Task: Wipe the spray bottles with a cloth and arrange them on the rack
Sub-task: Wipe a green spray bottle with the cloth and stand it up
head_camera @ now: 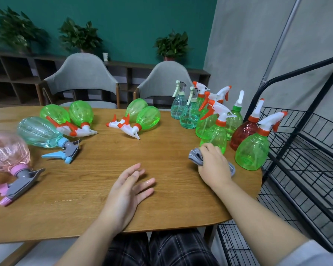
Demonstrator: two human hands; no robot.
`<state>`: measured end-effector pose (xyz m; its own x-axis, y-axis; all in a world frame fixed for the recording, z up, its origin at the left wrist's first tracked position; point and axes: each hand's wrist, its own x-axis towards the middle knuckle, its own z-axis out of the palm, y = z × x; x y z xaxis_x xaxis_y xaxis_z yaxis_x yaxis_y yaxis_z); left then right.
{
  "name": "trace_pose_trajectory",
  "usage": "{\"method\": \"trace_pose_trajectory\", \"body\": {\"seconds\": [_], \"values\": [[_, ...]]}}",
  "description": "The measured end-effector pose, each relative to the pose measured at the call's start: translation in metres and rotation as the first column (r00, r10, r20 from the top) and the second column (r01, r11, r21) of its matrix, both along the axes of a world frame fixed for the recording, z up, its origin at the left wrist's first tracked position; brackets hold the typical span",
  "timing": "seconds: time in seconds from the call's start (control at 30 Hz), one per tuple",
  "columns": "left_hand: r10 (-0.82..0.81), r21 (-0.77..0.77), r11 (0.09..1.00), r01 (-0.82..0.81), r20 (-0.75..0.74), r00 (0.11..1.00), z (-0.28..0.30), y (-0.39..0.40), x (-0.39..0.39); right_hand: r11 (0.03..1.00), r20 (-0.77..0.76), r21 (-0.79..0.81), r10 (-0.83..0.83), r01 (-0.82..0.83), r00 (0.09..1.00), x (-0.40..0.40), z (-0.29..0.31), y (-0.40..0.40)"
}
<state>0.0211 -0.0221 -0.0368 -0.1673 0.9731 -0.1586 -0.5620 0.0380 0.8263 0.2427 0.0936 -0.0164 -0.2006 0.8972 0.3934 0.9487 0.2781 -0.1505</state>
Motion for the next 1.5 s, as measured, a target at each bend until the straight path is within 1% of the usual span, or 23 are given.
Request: {"method": "trace_pose_trajectory", "body": {"seconds": [0.2, 0.33, 0.5, 0.6, 0.67, 0.77, 0.87, 0.9, 0.97, 1.0, 1.07, 1.17, 1.23, 1.37, 1.5], "values": [[0.001, -0.009, 1.0, -0.001, 0.014, 1.0, 0.001, -0.001, -0.001, 0.995, 0.003, -0.072, -0.071, 0.071, 0.997, -0.003, 0.008, 0.019], [-0.012, -0.01, 1.0, 0.012, 0.011, 1.0, 0.003, -0.001, 0.0, 0.983, 0.007, -0.1, -0.153, 0.153, 0.988, 0.001, 0.009, 0.026], [-0.001, -0.005, 1.0, 0.001, 0.02, 1.0, 0.002, -0.002, 0.0, 0.967, -0.032, -0.126, -0.226, 0.22, 0.974, 0.005, 0.006, 0.031], [0.01, -0.013, 1.0, -0.009, 0.052, 0.999, -0.001, -0.001, 0.0, 0.957, -0.038, -0.16, -0.25, 0.241, 0.968, 0.006, 0.002, 0.033], [0.047, -0.029, 0.999, -0.044, 0.116, 0.992, -0.005, 0.0, -0.002, 0.949, -0.026, -0.185, -0.264, 0.255, 0.964, 0.006, -0.003, 0.032], [0.062, -0.052, 0.997, -0.051, 0.235, 0.97, -0.003, 0.002, -0.005, 0.974, -0.028, -0.139, -0.185, 0.179, 0.982, 0.002, -0.007, 0.031], [0.031, -0.047, 0.999, -0.019, 0.27, 0.962, 0.008, 0.006, -0.006, 0.999, -0.053, -0.044, -0.026, 0.024, 0.998, -0.009, -0.003, 0.027], [0.018, -0.028, 1.0, -0.011, 0.251, 0.968, 0.013, 0.01, -0.006, 1.0, -0.055, -0.004, 0.02, -0.02, 0.998, -0.015, -0.001, 0.026], [0.042, -0.015, 0.999, -0.04, 0.15, 0.988, 0.026, 0.021, -0.003, 0.992, -0.042, 0.077, 0.105, -0.102, 0.994, -0.029, -0.002, 0.023], [0.074, -0.008, 0.997, -0.074, 0.089, 0.993, 0.031, 0.027, -0.002, 0.986, -0.031, 0.091, 0.14, -0.136, 0.99, -0.036, -0.005, 0.022], [0.172, 0.021, 0.985, -0.172, -0.025, 0.985, 0.035, 0.04, -0.004, 0.983, -0.014, 0.06, 0.175, -0.173, 0.985, -0.046, -0.014, 0.023], [0.338, 0.014, 0.941, -0.339, -0.133, 0.932, 0.034, 0.063, -0.012, 0.992, -0.085, -0.006, 0.123, -0.124, 0.989, -0.05, -0.023, 0.027], [0.4, -0.024, 0.911, -0.411, -0.185, 0.898, 0.03, 0.081, -0.019, 0.995, -0.126, -0.041, 0.083, -0.089, 0.989, -0.049, -0.025, 0.029], [0.428, -0.126, 0.872, -0.472, -0.269, 0.863, 0.021, 0.114, -0.025, 0.993, -0.122, -0.046, 0.099, -0.105, 0.988, -0.049, -0.028, 0.03], [0.454, -0.095, 0.852, -0.515, -0.356, 0.817, 0.024, 0.143, -0.026, 0.994, -0.115, -0.027, 0.1, -0.104, 0.988, -0.047, -0.031, 0.031]]}}
